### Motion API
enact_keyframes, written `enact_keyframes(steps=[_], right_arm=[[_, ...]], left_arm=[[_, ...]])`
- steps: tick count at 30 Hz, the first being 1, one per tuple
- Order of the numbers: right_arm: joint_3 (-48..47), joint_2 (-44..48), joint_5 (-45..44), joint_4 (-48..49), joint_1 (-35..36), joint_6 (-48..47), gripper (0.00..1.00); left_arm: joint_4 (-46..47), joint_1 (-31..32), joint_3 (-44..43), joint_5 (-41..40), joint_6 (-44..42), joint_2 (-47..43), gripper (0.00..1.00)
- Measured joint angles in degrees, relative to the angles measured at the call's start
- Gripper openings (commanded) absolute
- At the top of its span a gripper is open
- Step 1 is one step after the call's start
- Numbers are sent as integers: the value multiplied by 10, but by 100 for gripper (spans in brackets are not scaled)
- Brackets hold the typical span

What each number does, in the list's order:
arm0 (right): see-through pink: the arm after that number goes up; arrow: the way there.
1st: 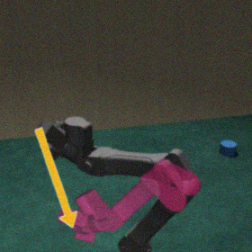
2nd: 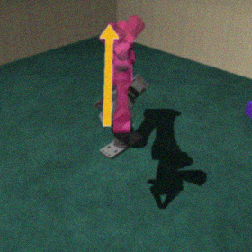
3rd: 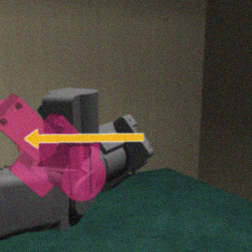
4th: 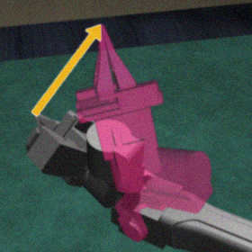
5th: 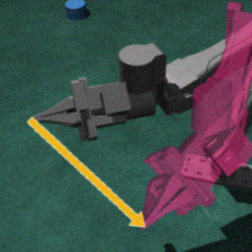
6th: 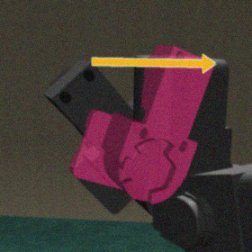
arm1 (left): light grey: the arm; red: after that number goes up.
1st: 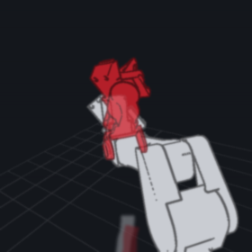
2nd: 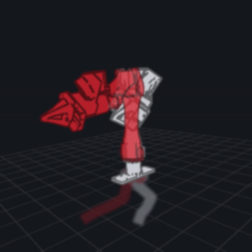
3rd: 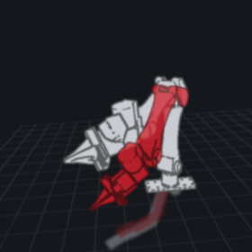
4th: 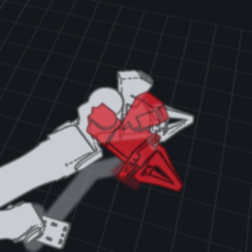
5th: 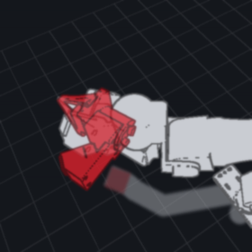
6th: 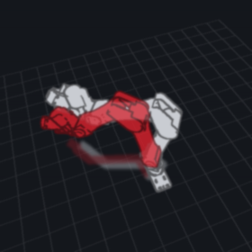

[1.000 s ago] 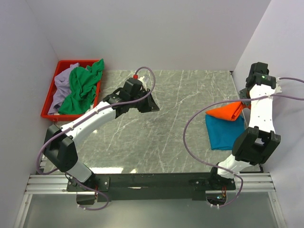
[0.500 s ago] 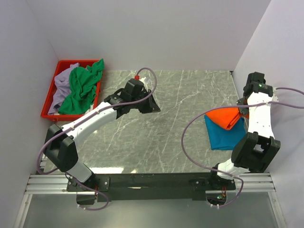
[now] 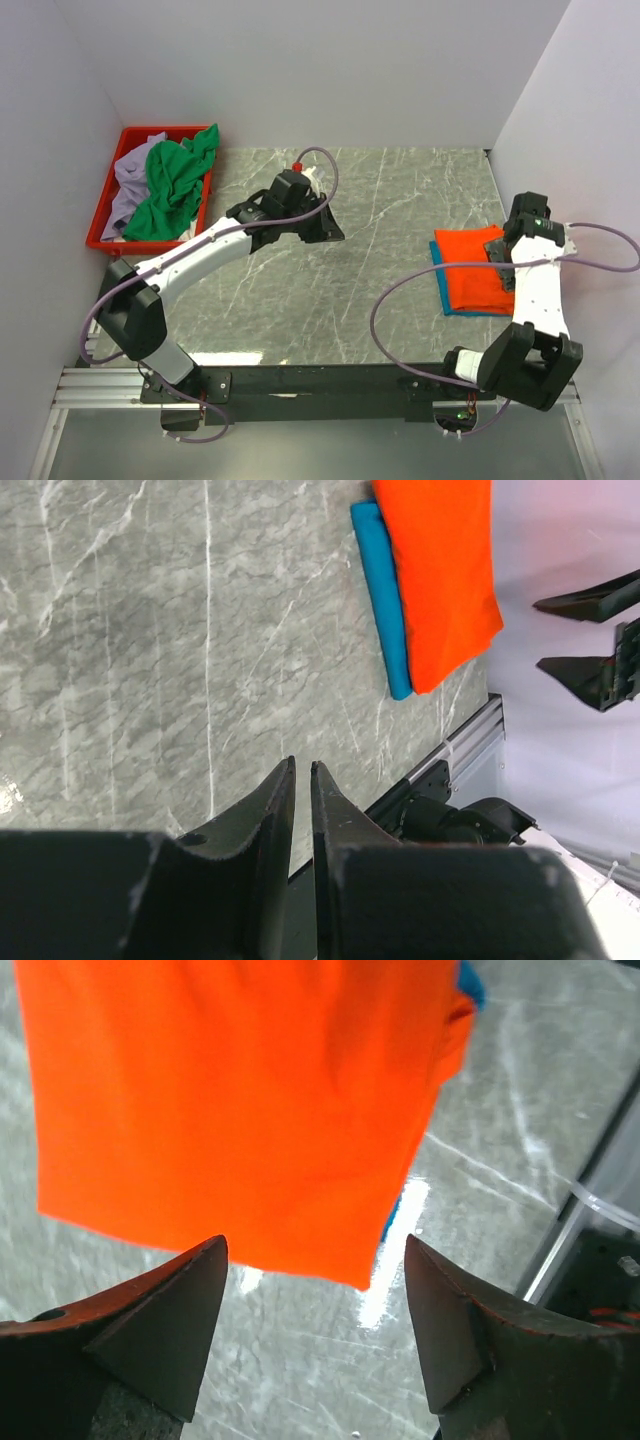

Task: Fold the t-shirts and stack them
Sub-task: Neatly place the folded tshirt to the corner, then reset both grippers

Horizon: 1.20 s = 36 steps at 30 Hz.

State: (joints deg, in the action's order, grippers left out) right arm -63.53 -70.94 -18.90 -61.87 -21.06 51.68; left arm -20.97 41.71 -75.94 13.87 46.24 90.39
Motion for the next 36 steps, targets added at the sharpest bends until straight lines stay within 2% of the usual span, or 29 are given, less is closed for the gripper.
enact_keyframes(steps=[4, 11, 14, 18, 22, 25, 36], right_arm=[[22, 24, 21, 30, 28, -25, 80], [37, 33, 23, 97, 181, -49, 82], [79, 59, 30, 132, 257, -56, 84], [140, 141, 52, 172, 354, -67, 86], [151, 215, 61, 191, 417, -78, 87], [152, 261, 68, 204, 445, -85, 88], [202, 412, 87, 202, 449, -103, 89]], left_arm=[[11, 1, 11, -1, 1, -2, 18], [16, 1, 66, -19, 2, -48, 20], [19, 1, 110, -38, 6, -102, 22], [24, 1, 177, -72, 15, -197, 23], [20, 1, 234, -104, 17, -284, 24], [7, 1, 269, -129, 18, -338, 25], [-39, 1, 382, -179, 44, -501, 25]])
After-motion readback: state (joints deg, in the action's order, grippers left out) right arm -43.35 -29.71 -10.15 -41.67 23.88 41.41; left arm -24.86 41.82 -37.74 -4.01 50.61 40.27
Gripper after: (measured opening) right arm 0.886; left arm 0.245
